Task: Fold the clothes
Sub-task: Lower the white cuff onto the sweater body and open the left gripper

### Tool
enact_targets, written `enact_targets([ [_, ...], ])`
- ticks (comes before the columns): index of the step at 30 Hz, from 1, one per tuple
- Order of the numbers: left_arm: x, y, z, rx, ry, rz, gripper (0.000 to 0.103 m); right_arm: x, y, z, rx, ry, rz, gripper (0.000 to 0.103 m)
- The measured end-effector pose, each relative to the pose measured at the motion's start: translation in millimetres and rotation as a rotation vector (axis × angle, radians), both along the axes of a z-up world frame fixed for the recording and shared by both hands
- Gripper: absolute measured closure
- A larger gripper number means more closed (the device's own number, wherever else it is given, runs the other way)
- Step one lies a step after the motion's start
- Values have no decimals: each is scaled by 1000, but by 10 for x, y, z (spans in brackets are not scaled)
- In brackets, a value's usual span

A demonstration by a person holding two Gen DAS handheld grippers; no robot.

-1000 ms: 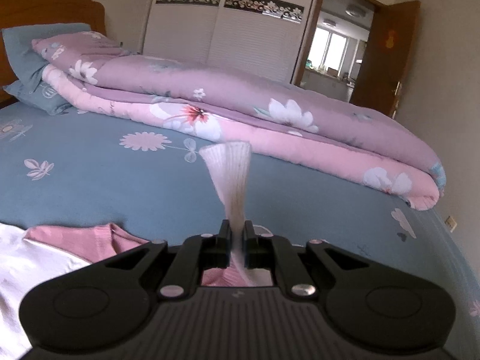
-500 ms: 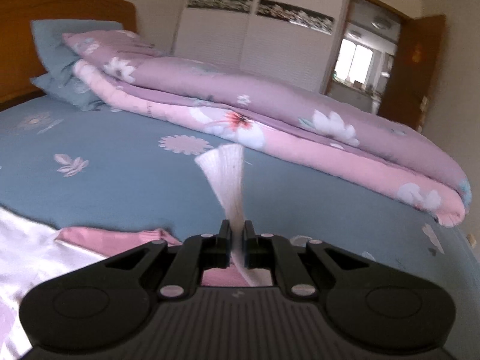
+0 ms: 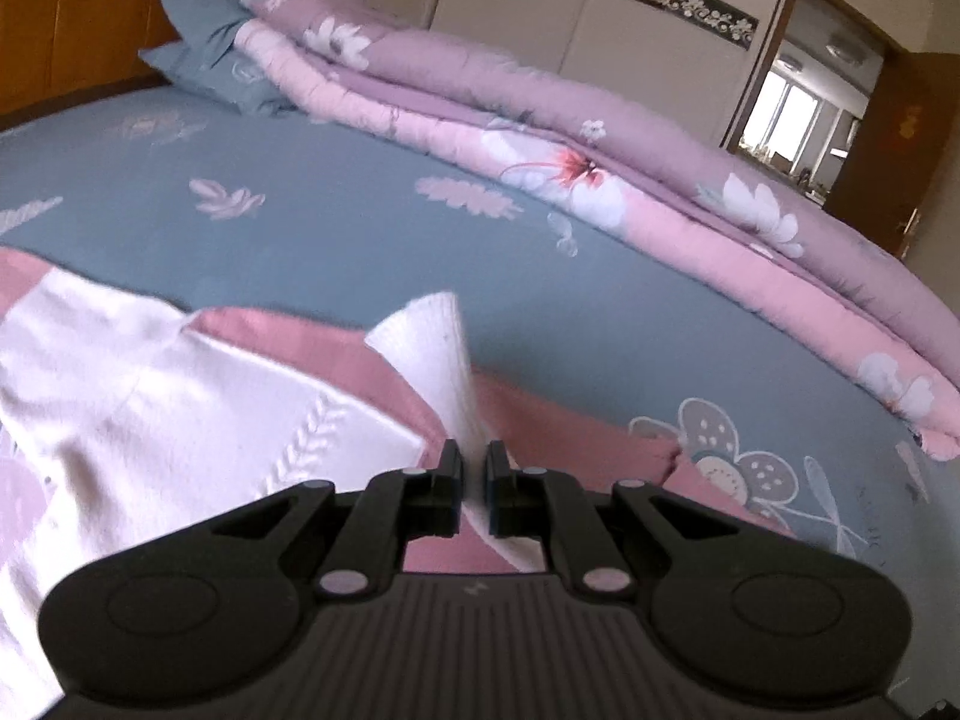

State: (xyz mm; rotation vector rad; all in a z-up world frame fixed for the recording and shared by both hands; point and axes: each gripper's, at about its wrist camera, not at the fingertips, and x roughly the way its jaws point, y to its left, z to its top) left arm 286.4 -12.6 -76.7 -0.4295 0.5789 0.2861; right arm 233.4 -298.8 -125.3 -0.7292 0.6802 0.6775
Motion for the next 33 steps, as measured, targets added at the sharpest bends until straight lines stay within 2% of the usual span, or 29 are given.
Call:
enact_targets([
  [7,-58,-11,-29,11,-17,7,97,-3,-16,18,-2,2,2,19],
  [13,-20,75,-222,-1,45,46,96,-7,-5,33,-16,0,18,19],
  [24,13,160,-295,-6,48,96,96,-125,-50,133,-21,70,55,18],
  [28,-3,168,-399,-11,78,98,93,-127,-59,142,-15,96,63,18],
  [33,-49,153,-448,10,76,109,91,-135,-86,166,-19,111,82,18],
])
